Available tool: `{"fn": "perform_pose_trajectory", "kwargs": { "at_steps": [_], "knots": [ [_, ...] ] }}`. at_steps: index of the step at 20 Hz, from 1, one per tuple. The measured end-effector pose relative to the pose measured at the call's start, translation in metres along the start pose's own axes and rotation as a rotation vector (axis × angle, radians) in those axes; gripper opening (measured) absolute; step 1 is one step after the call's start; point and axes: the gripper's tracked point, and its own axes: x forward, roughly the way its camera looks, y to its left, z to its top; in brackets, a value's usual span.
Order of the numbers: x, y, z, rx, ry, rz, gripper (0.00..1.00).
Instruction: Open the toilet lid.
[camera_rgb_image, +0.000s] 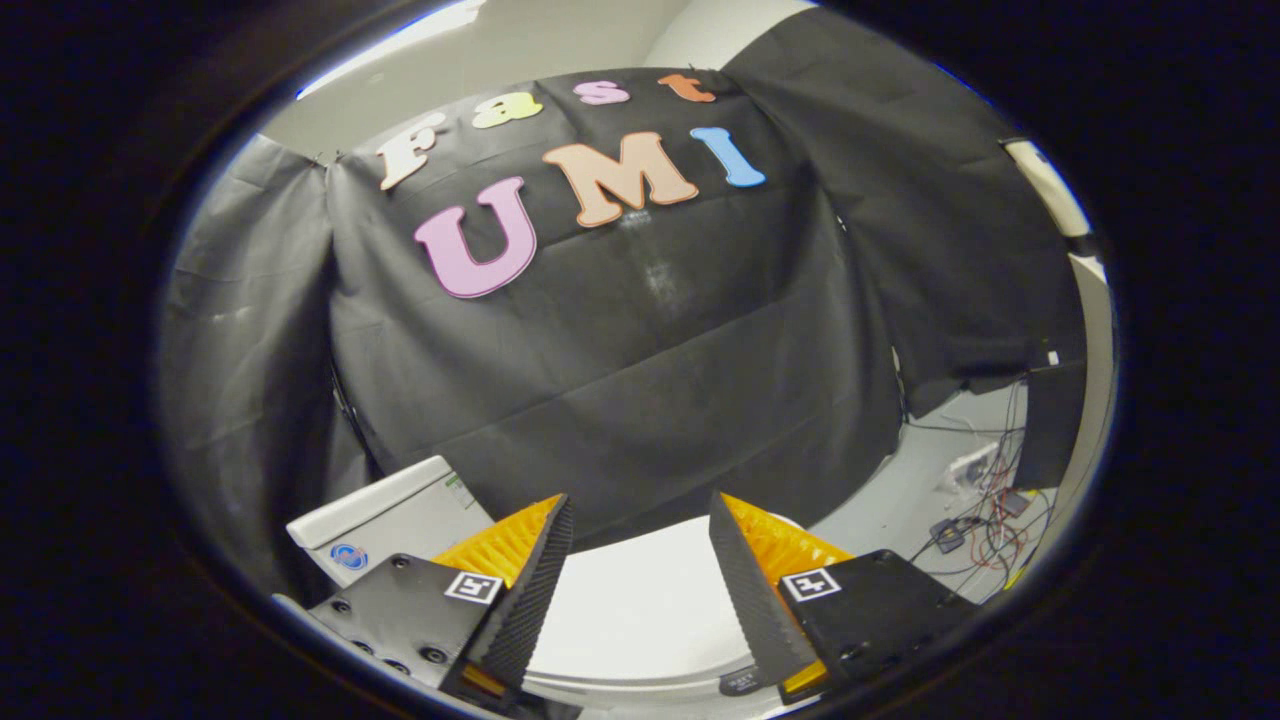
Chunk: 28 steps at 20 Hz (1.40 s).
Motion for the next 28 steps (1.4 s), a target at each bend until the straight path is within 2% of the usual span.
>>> {"fn": "perform_pose_trajectory", "kwargs": {
  "at_steps": [3, 11, 17, 23, 28],
  "knots": [
    [0.0, 0.0, -0.016, 0.07, 0.01, -0.009, 0.79],
    [-0.008, -0.028, -0.055, 0.241, 0.018, -0.145, 0.8],
    [-0.013, -0.029, -0.081, 0.346, 0.064, -0.142, 0.87],
    [-0.022, -0.028, -0.105, 0.455, 0.086, -0.142, 0.87],
    [-0.029, -0.038, -0.129, 0.556, 0.095, -0.187, 0.87]
  ]
}}
